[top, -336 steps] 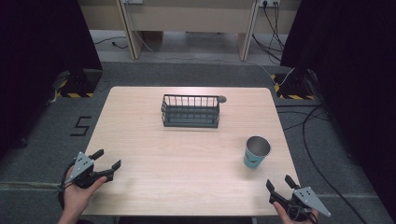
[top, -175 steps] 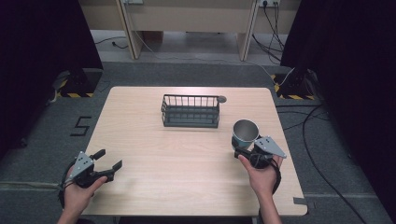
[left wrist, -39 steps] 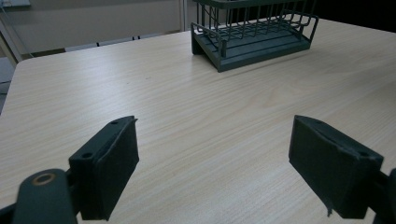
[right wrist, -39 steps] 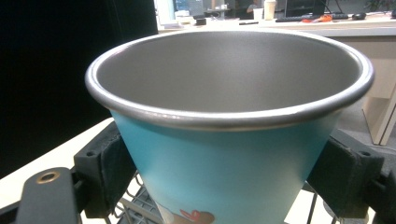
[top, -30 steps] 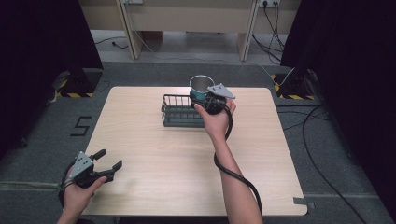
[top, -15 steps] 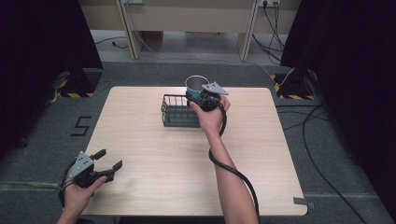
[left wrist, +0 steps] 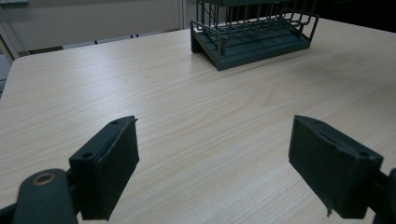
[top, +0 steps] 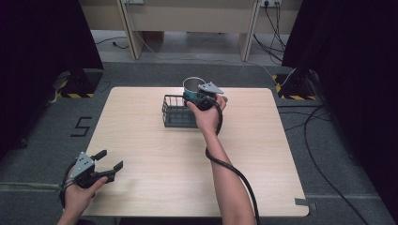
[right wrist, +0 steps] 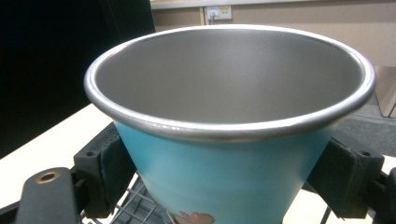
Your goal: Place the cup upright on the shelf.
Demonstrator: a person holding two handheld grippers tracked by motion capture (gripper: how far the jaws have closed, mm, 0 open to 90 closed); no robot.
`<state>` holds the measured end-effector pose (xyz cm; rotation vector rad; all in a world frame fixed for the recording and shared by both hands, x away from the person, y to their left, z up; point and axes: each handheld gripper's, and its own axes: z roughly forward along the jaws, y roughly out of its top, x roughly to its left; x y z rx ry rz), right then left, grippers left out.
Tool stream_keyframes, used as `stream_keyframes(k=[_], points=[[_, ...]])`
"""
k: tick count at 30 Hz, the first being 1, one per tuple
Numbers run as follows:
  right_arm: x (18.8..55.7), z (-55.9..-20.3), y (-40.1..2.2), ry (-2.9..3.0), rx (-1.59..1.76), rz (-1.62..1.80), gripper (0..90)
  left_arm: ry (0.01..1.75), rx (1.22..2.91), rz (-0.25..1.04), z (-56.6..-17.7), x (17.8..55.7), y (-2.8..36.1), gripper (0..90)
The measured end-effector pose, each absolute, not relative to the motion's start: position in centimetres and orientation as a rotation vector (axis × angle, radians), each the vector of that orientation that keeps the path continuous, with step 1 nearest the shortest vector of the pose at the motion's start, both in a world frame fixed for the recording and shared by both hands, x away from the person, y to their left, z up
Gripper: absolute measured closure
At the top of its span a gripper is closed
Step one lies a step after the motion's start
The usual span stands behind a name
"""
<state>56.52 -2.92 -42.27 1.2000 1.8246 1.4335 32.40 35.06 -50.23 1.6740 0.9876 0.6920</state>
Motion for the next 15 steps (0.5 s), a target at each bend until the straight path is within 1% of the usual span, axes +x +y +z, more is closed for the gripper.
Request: stream_keyframes(k=[15], points=[[57.2, -44.1, -2.1, 1.874, 1.258, 1.349, 17.3, 0.989, 1.672, 0.689, -50.2, 32.4, 35.1, 15.4]])
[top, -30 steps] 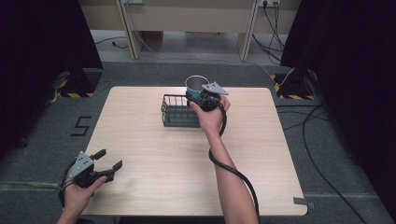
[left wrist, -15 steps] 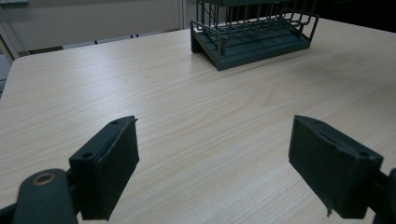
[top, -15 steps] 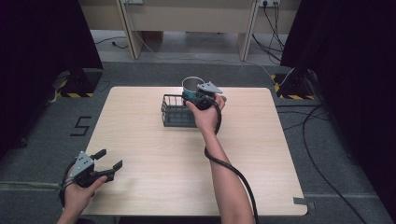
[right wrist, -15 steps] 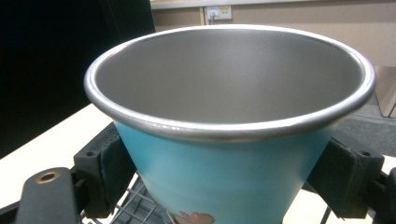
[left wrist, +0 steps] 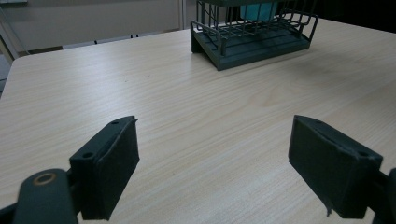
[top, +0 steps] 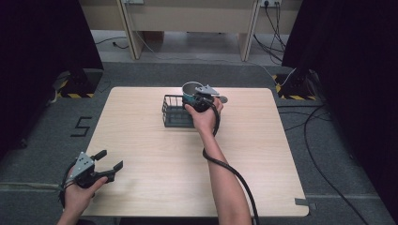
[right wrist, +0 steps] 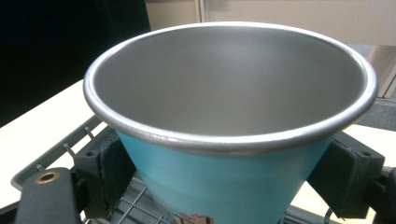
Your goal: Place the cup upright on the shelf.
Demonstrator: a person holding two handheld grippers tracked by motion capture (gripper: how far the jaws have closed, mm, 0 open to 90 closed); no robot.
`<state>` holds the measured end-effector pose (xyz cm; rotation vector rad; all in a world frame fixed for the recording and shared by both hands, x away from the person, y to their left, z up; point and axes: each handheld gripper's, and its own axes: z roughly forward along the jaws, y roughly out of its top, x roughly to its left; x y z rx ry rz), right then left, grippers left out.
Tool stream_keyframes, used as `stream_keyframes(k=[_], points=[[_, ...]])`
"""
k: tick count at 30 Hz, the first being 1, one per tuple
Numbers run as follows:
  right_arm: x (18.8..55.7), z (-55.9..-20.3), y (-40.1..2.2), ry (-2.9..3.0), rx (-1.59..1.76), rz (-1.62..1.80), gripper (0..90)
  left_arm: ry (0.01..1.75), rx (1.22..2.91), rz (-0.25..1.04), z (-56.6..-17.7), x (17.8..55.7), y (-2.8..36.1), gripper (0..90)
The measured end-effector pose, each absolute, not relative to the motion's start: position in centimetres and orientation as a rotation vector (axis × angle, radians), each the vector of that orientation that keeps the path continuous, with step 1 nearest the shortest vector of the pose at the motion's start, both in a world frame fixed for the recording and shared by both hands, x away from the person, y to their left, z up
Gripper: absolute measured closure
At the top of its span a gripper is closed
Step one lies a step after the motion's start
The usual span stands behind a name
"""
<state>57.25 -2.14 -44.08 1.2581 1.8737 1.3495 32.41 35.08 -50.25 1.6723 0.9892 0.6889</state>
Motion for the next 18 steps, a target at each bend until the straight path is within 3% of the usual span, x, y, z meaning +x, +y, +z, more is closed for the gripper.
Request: stream_keyframes(k=[18], points=[[57.22, -44.78, -1.8, 1.898, 1.243, 1.327, 14.9, 0.994, 1.676, 0.682, -50.29, 32.43, 35.11, 15.4]])
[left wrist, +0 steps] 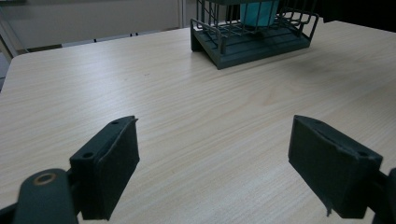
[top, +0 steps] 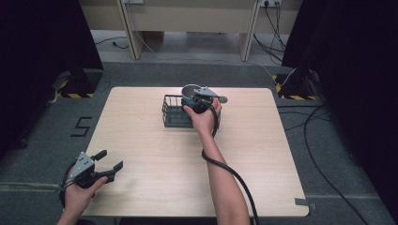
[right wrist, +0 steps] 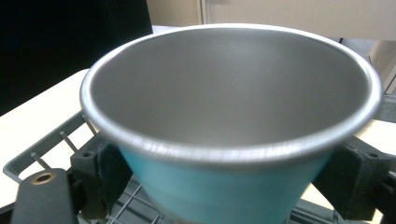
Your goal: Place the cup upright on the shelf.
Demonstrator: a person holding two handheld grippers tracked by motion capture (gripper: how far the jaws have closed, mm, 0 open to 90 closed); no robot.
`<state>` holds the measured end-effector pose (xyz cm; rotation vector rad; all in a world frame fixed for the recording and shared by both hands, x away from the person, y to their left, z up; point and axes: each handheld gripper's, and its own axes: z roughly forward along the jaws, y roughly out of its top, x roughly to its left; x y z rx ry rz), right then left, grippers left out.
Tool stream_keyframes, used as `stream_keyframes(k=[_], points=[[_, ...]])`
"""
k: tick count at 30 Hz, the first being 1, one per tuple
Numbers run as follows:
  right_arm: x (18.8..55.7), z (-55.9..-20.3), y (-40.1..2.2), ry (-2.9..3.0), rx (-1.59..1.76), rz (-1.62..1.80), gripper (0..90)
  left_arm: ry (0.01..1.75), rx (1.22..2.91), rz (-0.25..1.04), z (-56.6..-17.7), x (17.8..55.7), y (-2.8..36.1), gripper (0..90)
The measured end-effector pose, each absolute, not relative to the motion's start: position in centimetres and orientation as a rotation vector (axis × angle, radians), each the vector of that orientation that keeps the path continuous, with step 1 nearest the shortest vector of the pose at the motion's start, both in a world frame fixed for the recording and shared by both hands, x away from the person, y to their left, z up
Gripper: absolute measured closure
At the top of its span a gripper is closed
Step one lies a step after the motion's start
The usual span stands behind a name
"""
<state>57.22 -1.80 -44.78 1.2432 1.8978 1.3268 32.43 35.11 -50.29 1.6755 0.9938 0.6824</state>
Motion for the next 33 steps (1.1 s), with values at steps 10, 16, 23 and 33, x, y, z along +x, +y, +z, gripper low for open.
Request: stream_keyframes(k=[10, 16, 23, 33], points=[[56.1, -44.7, -1.8, 1.876, 1.206, 1.323, 14.3, 0.994, 1.677, 0.686, -50.3, 32.4, 35.1, 15.5], [55.6, -44.2, -1.9, 1.883, 1.22, 1.316, 13.8, 0.998, 1.675, 0.686, -50.3, 32.5, 35.2, 15.5], [55.1, -44.2, -2.1, 1.886, 1.224, 1.295, 14.3, 0.996, 1.678, 0.688, -50.3, 32.4, 35.2, 15.5], [53.9, -44.2, -2.8, 1.896, 1.204, 1.291, 13.5, 0.995, 1.68, 0.693, -50.3, 32.5, 35.1, 15.5]])
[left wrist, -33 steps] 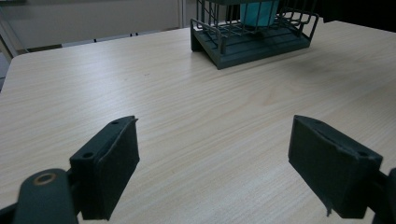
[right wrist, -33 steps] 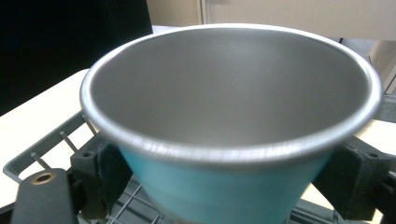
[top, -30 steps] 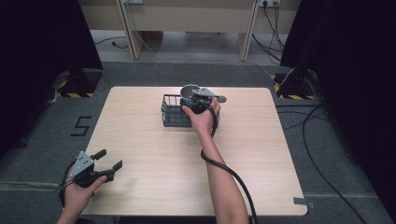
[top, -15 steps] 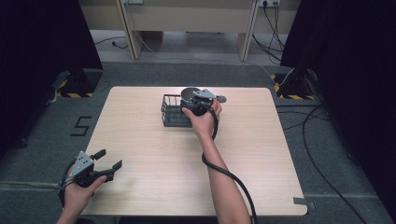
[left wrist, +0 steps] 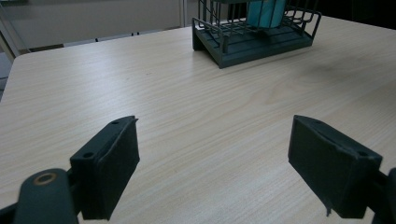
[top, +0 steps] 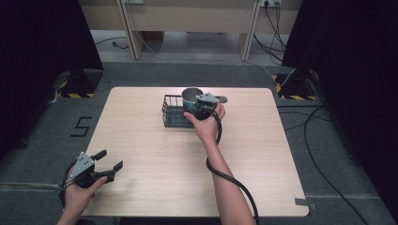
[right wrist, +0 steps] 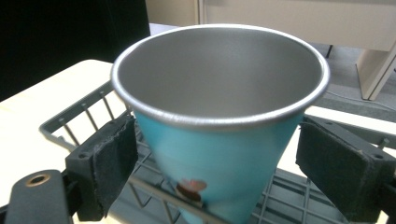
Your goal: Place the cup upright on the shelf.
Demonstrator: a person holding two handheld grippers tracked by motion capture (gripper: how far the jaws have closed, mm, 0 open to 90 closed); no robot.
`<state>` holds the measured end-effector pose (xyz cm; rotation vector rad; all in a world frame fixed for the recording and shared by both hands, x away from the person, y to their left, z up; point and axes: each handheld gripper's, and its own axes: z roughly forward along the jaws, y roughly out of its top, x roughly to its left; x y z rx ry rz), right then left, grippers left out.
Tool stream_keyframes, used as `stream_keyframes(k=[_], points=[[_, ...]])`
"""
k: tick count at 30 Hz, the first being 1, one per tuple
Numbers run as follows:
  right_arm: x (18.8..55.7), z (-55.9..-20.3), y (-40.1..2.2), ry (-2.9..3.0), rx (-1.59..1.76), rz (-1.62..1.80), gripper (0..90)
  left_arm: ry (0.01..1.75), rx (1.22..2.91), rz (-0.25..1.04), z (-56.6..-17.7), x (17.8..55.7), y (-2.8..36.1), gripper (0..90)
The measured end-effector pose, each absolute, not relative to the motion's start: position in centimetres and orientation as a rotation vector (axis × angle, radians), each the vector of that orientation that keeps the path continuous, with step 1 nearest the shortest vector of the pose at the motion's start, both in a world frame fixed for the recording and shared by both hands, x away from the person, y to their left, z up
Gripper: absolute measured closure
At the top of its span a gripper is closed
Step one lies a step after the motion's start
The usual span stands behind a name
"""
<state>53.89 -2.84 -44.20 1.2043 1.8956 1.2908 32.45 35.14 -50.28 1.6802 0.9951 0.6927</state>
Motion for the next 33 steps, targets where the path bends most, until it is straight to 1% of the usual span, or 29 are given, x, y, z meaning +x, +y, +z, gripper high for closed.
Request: stream_keyframes(k=[25, 33], points=[[48.8, -43.5, -7.1, 1.944, 1.168, 1.341, 15.2, 0.996, 1.689, 0.707, -50.2, 32.4, 35.0, 15.4], [47.3, -44.0, -9.0, 1.952, 1.183, 1.324, 15.3, 0.996, 1.693, 0.71, -50.2, 32.4, 35.0, 15.4]])
